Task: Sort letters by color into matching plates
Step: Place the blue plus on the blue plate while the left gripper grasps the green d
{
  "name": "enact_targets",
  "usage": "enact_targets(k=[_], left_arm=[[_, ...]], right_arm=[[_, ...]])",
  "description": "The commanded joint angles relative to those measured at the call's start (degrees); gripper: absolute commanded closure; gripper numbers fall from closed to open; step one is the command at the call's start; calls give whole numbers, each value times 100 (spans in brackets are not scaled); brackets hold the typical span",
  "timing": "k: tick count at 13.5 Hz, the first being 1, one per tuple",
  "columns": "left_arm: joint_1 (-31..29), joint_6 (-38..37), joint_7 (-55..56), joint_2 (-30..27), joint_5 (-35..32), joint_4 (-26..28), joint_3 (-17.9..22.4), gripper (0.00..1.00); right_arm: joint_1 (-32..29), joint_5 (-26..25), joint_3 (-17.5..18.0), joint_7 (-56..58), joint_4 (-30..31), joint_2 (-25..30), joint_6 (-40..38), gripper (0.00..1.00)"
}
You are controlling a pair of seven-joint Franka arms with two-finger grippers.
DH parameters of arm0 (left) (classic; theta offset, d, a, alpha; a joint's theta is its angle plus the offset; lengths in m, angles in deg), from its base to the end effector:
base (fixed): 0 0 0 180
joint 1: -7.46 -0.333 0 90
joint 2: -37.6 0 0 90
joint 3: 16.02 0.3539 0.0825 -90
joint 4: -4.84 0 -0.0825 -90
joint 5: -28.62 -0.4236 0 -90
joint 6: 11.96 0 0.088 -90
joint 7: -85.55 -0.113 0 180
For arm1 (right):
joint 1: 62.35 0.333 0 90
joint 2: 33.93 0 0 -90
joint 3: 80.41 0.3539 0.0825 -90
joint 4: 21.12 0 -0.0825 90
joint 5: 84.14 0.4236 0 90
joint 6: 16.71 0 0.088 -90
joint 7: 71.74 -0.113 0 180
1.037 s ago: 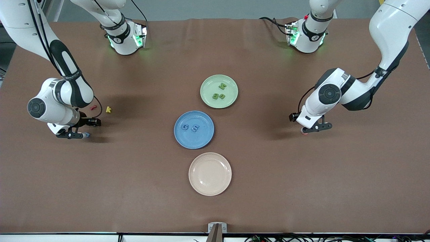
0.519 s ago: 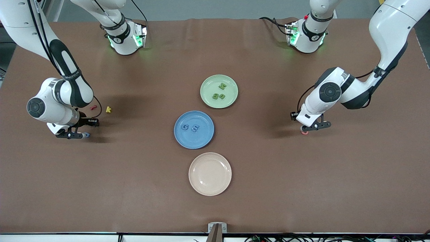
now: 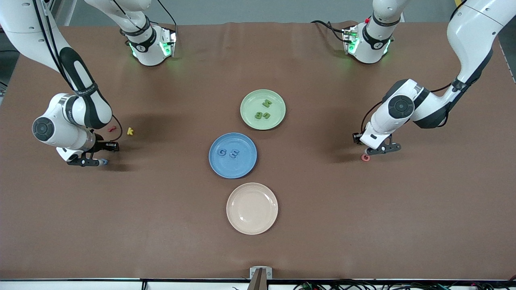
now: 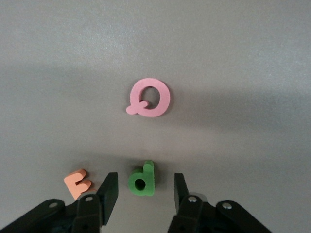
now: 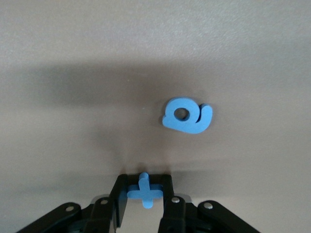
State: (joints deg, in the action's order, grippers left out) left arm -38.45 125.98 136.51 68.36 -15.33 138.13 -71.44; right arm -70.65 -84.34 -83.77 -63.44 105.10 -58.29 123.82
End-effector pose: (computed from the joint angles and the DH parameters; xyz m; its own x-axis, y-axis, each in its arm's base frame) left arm 0.5162 -0.1077 0.1887 0.9885 0.1378 -0.0631 0.1336 -0.9888 -0.0664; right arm 0.5562 -0.1159 0.1667 0.9831 -0.0519 -0.1758 -0.0526 -0.9986 0.0005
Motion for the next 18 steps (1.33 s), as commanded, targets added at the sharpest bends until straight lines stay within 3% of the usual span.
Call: enact_targets(k=[1,10,13,18], left_arm=[[-59,206,90,-53,-141,126,-39,45],[-59,242,160,114,-272,109,119,48],[-50,242,266,123,-272,118,145,48],[-50,242,336,166,-264,118,154,51]], right_arm=[[47,-77,90,-65,-26,281,-376,80],[855,106,134,-837,-948,493,-1993,81],[1242,441,134,-1311,-1098,475,-2170,82],[2146,582,134,-2707,-1362,423,-2161,82]])
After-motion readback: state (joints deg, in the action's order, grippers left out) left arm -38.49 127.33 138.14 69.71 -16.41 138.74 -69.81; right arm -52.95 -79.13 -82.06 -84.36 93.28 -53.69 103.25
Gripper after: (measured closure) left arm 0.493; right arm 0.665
